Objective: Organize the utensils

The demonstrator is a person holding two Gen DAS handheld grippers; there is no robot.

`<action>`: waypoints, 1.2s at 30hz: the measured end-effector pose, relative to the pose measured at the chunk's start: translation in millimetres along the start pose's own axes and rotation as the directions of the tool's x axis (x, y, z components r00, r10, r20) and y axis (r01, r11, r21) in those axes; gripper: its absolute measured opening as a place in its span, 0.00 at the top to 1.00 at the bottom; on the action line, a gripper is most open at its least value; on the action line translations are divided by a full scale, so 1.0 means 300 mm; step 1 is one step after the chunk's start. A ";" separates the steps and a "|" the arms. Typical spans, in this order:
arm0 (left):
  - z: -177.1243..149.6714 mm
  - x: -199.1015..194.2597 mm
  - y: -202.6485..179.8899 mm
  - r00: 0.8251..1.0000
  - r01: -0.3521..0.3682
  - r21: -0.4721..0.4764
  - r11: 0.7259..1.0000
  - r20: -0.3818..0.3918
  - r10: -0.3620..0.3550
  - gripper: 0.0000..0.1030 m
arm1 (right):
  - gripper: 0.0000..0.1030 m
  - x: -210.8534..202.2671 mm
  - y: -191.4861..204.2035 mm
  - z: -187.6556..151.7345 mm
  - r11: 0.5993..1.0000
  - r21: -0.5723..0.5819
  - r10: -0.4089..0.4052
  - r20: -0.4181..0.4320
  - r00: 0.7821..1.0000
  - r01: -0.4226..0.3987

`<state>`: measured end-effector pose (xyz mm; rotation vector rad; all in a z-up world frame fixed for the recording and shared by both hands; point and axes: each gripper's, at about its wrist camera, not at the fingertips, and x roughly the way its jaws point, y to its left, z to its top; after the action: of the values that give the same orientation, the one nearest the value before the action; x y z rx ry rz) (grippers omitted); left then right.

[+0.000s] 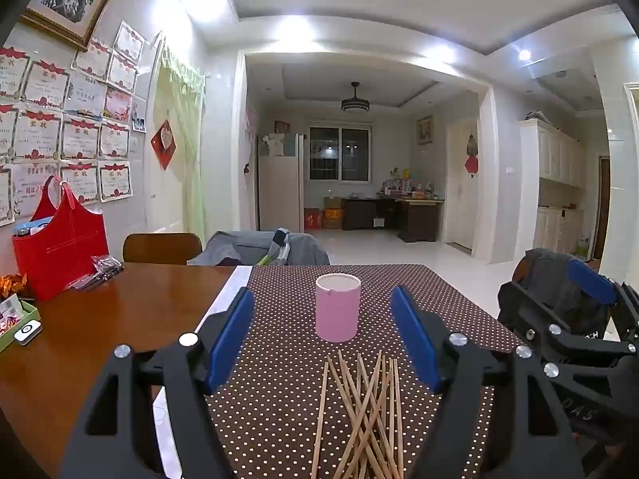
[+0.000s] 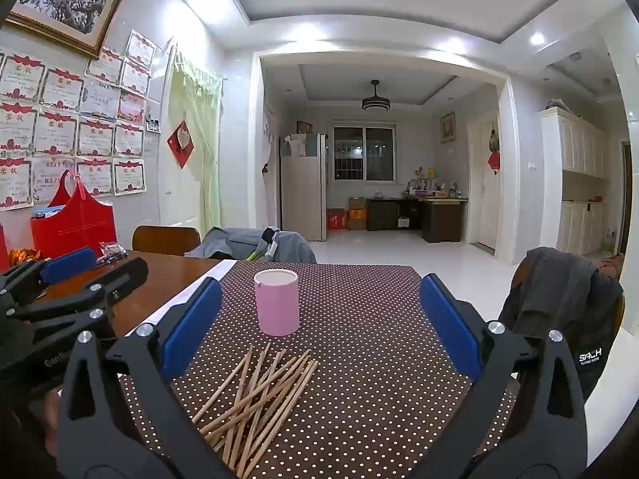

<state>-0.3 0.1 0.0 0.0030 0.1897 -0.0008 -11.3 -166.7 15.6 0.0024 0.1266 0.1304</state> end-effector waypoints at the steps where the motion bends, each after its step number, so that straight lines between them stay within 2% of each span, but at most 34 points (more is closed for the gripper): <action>1: 0.000 0.000 0.000 1.000 0.000 0.001 1.000 0.001 0.000 0.32 | 0.06 0.001 0.000 0.000 1.000 0.000 0.000 -0.002 1.000 0.000; 36: 0.004 -0.006 -0.007 1.000 0.001 0.003 1.000 -0.012 -0.001 0.32 | 0.06 0.014 -0.008 -0.017 1.000 0.016 -0.003 -0.027 1.000 0.004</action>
<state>-1.8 -1.9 1.5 0.0061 0.2018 -0.0025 -7.5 -168.5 9.8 0.0165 0.1550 0.1260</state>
